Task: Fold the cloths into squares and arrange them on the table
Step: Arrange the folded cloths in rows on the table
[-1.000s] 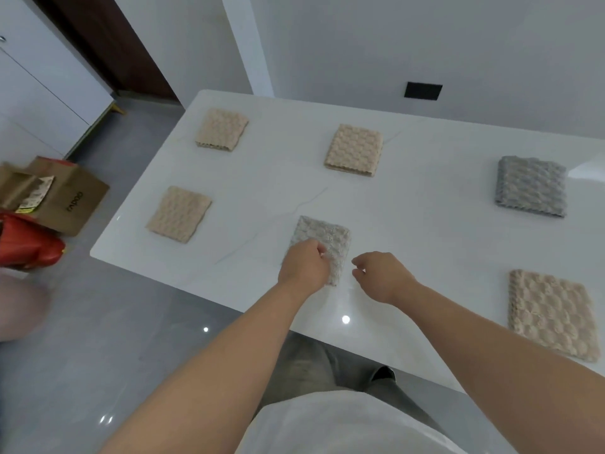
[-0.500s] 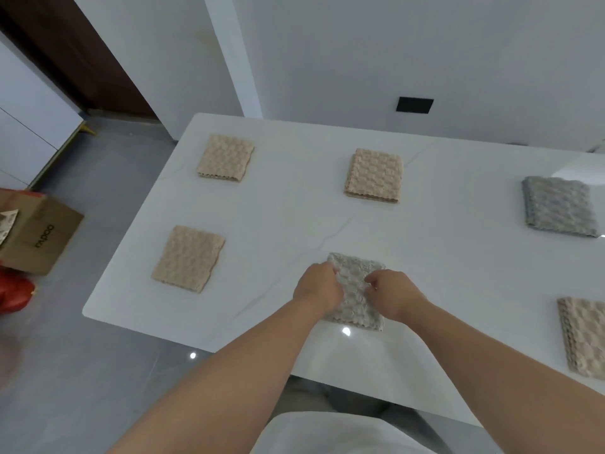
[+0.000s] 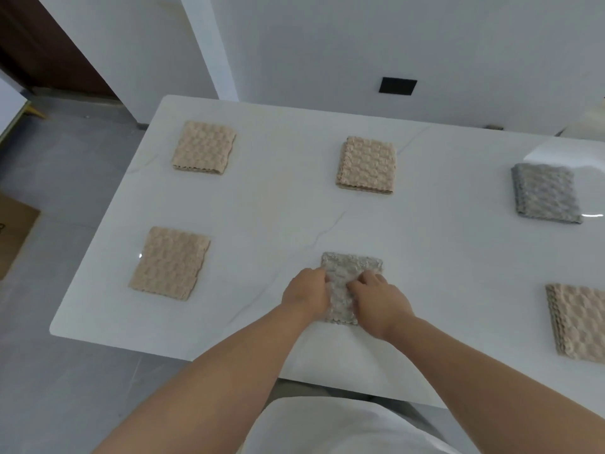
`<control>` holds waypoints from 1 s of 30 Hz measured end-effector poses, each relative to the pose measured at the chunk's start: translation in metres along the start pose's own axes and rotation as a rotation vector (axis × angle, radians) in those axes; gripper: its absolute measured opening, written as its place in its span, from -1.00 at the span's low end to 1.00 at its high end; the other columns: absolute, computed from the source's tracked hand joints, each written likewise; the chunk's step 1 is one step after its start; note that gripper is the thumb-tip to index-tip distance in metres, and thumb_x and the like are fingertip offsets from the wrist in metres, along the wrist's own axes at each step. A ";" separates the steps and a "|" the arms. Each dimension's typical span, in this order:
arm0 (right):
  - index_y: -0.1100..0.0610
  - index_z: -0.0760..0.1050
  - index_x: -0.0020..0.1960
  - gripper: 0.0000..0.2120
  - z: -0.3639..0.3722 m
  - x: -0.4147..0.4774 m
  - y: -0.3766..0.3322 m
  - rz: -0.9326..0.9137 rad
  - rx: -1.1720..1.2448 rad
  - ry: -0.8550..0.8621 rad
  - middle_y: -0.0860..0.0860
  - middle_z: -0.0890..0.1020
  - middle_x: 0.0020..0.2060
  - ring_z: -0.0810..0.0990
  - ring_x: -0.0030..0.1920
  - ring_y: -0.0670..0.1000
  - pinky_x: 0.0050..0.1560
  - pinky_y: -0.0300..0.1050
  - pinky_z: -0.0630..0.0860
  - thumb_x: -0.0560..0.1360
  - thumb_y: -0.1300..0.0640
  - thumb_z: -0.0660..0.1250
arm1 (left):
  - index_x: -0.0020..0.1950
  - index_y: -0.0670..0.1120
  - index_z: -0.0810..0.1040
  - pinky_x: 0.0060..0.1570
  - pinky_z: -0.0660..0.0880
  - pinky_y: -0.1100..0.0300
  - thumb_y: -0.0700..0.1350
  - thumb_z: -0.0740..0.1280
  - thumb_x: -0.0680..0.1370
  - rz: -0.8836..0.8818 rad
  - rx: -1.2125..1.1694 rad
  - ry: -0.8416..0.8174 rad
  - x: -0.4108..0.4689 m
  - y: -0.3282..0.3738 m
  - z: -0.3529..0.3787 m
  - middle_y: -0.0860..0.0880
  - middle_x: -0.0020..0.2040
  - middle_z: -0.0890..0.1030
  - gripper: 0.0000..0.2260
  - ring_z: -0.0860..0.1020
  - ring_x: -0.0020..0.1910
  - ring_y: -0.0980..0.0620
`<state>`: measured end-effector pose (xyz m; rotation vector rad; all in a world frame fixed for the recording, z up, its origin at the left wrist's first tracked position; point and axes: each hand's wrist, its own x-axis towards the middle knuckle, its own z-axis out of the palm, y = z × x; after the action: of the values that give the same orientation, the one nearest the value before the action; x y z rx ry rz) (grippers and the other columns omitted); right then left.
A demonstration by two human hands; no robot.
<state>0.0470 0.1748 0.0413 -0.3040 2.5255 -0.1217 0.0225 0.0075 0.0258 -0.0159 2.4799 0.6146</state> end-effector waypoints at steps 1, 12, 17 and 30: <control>0.02 0.33 0.39 -0.60 0.004 -0.002 0.001 -0.029 -0.035 -0.012 0.05 0.34 0.31 0.33 0.34 0.13 0.18 0.01 0.45 0.55 0.11 0.20 | 0.18 -0.04 0.56 -0.02 0.50 0.11 -0.09 0.28 0.57 -0.001 -0.018 0.004 0.001 -0.002 0.000 -0.06 0.12 0.59 -0.79 0.57 0.09 -0.10; 0.02 0.38 0.41 -0.61 0.002 0.010 0.017 0.212 0.344 0.246 0.05 0.41 0.28 0.42 0.27 0.13 0.11 0.03 0.51 0.59 0.14 0.18 | 0.22 -0.08 0.32 -0.34 0.33 0.10 -0.07 0.37 0.56 -0.062 0.036 0.119 0.022 0.017 -0.011 -0.07 0.10 0.45 -0.68 0.48 -0.16 -0.08; -0.03 0.23 0.51 -0.57 -0.005 0.031 0.033 0.459 0.651 0.157 0.17 0.34 0.33 0.57 0.06 0.18 0.11 0.07 0.53 0.65 0.05 0.09 | 0.26 -0.06 0.43 -0.15 0.43 0.05 0.00 0.16 0.68 0.025 0.077 0.101 0.047 0.025 -0.016 -0.09 0.17 0.44 -0.78 0.50 -0.06 -0.10; 0.14 0.52 0.13 -0.80 -0.005 0.045 0.050 0.468 0.688 0.215 0.02 0.59 -0.10 0.58 0.02 0.10 -0.08 -0.13 0.43 0.58 0.04 0.32 | 0.04 -0.13 0.46 -0.15 0.44 0.06 -0.18 0.38 0.58 -0.044 -0.138 0.118 0.054 0.012 -0.016 -0.08 -0.02 0.56 -0.89 0.55 -0.04 -0.10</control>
<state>-0.0016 0.2120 0.0133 0.5924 2.5030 -0.8405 -0.0327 0.0182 0.0129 -0.1636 2.5378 0.7853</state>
